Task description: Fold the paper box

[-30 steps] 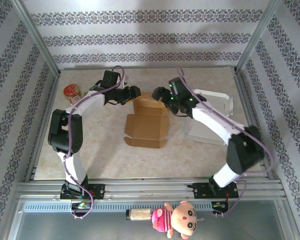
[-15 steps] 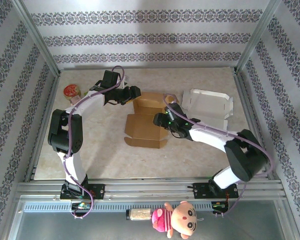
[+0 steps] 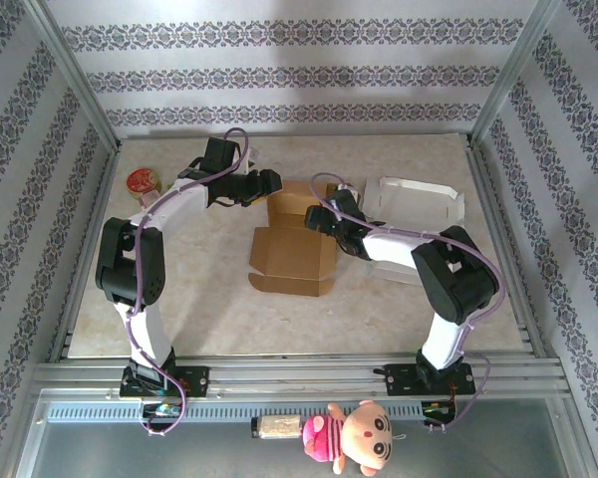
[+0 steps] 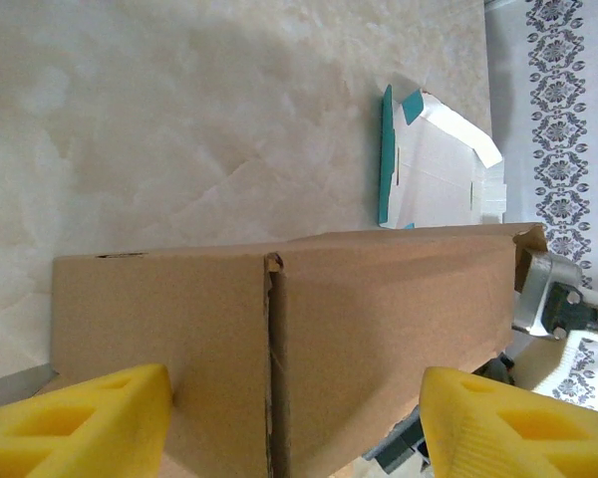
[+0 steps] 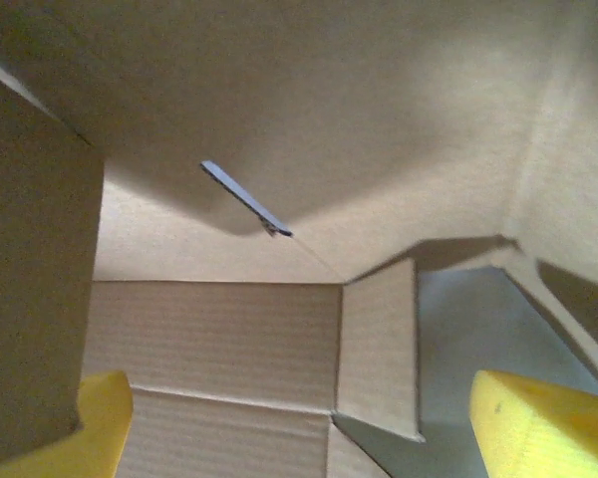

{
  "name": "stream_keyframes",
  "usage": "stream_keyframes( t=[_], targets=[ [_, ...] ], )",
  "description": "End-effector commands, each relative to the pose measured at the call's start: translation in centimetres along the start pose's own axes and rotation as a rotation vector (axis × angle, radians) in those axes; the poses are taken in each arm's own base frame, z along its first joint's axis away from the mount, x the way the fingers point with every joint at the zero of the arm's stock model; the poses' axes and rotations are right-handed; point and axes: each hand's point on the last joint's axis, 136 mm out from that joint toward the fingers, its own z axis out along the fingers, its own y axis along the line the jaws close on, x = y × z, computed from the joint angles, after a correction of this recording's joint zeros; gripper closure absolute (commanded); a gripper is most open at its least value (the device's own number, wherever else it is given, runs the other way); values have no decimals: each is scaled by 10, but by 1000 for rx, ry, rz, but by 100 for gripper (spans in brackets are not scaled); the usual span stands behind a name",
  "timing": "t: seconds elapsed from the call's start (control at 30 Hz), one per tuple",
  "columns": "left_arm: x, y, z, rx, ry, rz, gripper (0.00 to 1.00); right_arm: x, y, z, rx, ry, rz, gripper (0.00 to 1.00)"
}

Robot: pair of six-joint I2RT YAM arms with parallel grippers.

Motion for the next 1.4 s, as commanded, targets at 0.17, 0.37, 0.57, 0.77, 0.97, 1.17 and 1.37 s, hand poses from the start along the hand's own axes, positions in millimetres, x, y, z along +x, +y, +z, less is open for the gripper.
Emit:
stream_keyframes(
  t=[0.17,0.37,0.57,0.77,0.97,1.17,1.37],
  targets=[
    [3,-5,0,6,17,12,34,-13,40,7,-197,-33,19,29],
    [3,-5,0,10,13,7,34,3,58,13,-265,26,29,33],
    [6,-3,0,4,13,2,34,2,56,2,-252,16,-3,32],
    [5,-2,-1,-5,15,0,34,-1,48,-48,-237,-6,-101,21],
    [3,-3,-3,-12,2,-5,34,-3,8,-95,-109,-81,-143,13],
    [3,-3,-2,-18,-1,-11,34,-30,-38,-88,93,-150,-208,2],
    [9,-1,0,-14,3,-30,32,-45,-45,-37,148,-84,-224,18]
  ],
)
